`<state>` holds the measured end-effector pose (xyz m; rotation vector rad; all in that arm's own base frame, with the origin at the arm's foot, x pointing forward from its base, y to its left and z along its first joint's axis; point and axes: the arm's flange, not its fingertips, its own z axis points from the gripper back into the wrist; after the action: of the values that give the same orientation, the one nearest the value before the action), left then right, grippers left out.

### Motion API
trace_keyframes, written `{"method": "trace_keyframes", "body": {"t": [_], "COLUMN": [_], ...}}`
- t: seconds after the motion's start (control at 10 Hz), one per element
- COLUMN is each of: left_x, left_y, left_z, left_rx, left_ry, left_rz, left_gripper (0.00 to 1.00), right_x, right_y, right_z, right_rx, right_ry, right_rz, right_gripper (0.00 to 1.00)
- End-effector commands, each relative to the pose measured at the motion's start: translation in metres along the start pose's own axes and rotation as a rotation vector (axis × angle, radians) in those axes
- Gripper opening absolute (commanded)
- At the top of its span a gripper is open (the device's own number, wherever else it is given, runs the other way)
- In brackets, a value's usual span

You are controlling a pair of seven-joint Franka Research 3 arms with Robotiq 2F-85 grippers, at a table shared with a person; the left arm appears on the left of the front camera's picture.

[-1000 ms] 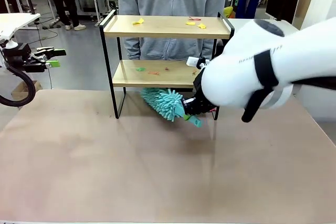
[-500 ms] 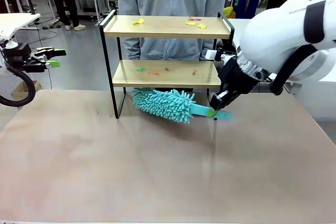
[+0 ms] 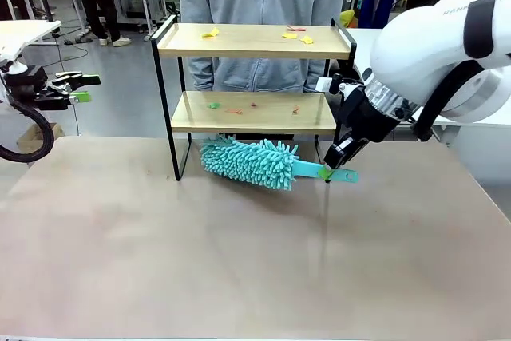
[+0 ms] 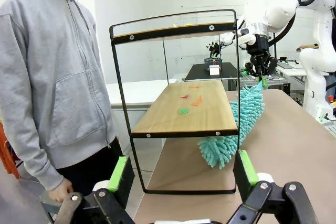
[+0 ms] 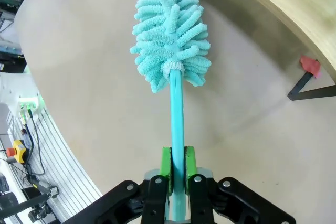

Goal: Clean the shelf.
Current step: Clean the specific section of the Shelf indicated by the human with the Duster.

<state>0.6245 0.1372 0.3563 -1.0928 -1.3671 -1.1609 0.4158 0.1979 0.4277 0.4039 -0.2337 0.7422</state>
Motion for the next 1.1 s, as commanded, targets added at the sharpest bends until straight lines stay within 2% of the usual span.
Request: {"method": "trace_keyframes", "body": {"t": [0.0,0.2,0.7,1.0], "left_x": [0.003,0.003,0.003,0.003], "left_y": [-0.001,-0.001,-0.001,-0.001], "left_z": [0.000,0.000,0.000,0.000], "left_rx": [-0.003,-0.003,-0.003,-0.003], "left_ry": [-0.003,-0.003,-0.003,-0.003], "left_rz": [-0.005,-0.005,-0.005,-0.005], "left_gripper": [1.00,1.00,1.00,1.00], "right_x": [-0.001,-0.011,-0.038,-0.069], "right_y": [-0.002,-0.027,-0.086,-0.098], "right_z": [0.000,0.051,0.146,0.203], "right_rx": [0.002,0.038,0.074,0.017], "right_ry": [0.002,-0.011,0.184,0.257], "right_rz": [0.003,0.064,0.283,0.390], "right_gripper": [0.13,0.13,0.13,0.13]}}
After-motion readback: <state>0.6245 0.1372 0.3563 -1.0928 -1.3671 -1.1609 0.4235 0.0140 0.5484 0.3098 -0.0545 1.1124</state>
